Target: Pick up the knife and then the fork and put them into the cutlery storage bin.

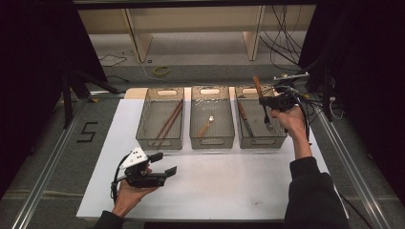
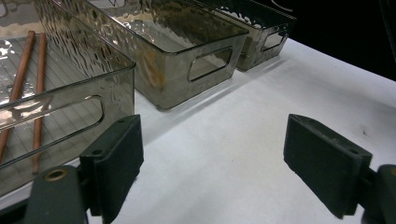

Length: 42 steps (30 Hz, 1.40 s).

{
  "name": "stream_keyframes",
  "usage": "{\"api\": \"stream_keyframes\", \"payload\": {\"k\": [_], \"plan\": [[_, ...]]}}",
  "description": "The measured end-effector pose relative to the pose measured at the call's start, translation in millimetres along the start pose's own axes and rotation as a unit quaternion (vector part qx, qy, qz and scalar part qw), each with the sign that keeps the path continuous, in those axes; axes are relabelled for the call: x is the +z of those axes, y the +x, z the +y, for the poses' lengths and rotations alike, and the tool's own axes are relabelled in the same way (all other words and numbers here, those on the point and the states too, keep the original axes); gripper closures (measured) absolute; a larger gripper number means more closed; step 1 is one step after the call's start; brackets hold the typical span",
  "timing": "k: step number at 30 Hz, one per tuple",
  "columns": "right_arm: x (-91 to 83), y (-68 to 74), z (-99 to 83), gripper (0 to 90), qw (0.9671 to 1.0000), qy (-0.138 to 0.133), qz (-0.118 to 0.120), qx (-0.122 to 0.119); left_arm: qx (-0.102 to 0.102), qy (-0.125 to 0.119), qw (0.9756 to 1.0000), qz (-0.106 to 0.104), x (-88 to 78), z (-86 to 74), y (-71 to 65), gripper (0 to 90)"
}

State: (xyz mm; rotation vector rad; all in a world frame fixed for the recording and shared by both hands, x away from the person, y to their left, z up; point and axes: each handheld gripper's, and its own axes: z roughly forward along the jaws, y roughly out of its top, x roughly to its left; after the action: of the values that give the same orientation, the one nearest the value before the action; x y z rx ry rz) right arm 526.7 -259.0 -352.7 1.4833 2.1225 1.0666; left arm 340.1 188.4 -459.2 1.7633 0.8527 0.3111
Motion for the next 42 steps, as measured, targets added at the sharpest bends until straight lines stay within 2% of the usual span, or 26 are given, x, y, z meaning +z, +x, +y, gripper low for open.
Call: {"api": "stream_keyframes", "payload": {"k": [7,14,35,42], "plan": [[9.9,-2.6,-0.6,77.8,0.9999,-0.003,-0.007,0.011,0.001,0.001,1.0000,-0.001,0.1,0.0,0.1,19.2],[18.6,-0.6,-1.5,77.8,0.9998,-0.003,-0.015,0.011,0.000,0.000,1.0000,-0.001,-0.1,0.0,0.1,19.2],[40.1,7.4,-7.9,77.6,0.9996,0.012,-0.026,0.007,0.000,0.000,1.0000,0.000,-0.1,0.0,0.2,19.2],[47.7,7.3,-12.9,77.6,0.9993,0.021,-0.027,0.014,0.000,0.000,1.0000,-0.001,-0.2,0.0,0.2,19.2]]}}
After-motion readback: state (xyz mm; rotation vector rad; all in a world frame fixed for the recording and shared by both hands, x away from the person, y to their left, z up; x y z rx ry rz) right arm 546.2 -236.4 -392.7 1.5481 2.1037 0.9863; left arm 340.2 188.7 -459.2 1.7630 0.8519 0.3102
